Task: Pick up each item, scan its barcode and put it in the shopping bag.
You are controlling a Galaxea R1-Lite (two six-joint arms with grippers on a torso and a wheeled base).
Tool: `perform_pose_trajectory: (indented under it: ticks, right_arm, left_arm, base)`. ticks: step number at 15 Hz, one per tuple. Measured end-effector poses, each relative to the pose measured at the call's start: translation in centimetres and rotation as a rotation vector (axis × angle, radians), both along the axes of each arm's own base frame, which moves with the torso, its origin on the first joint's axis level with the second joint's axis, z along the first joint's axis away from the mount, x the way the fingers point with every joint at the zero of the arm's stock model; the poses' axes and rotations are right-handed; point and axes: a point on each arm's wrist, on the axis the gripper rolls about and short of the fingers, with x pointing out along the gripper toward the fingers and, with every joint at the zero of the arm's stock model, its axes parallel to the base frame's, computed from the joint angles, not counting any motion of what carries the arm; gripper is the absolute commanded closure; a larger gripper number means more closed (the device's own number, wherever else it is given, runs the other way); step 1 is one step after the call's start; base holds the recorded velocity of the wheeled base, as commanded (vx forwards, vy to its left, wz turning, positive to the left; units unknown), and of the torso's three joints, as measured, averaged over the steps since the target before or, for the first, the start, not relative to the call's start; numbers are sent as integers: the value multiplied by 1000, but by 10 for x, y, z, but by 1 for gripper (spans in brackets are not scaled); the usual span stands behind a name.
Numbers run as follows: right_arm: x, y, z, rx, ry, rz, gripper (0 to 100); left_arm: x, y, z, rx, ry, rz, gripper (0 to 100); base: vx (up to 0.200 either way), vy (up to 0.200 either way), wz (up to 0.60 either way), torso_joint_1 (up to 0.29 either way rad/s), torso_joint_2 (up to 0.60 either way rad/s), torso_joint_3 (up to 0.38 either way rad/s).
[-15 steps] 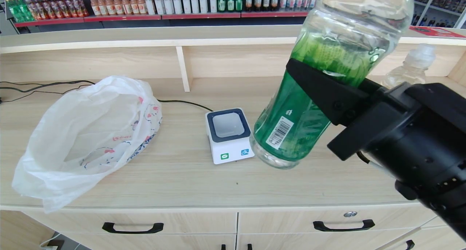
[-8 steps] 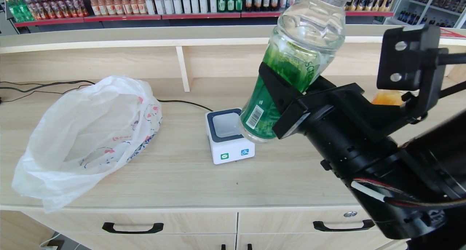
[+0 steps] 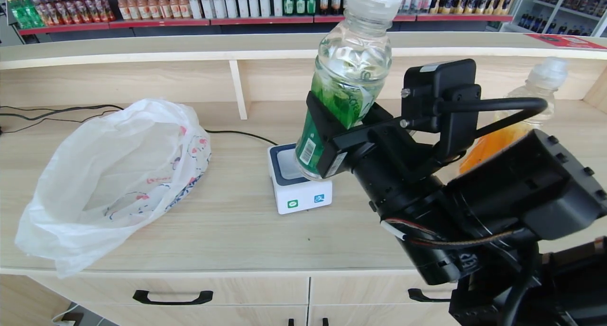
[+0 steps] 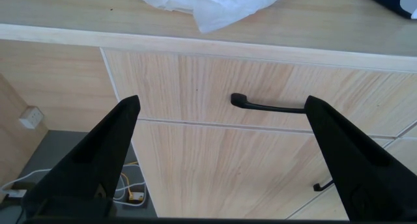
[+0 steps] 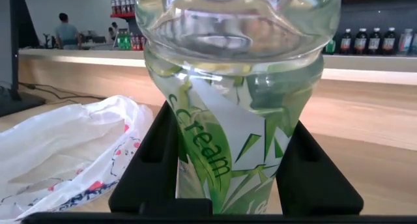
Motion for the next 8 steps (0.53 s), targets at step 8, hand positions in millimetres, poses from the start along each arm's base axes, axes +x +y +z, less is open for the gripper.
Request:
perform_pose_trajectory:
  ticks: [8]
  right_arm:
    - [4,2,15,19,-58,-19,100]
  left_arm:
    - [0,0,0,0,0,0,0]
  base:
    - [0,0,0,0,0,0]
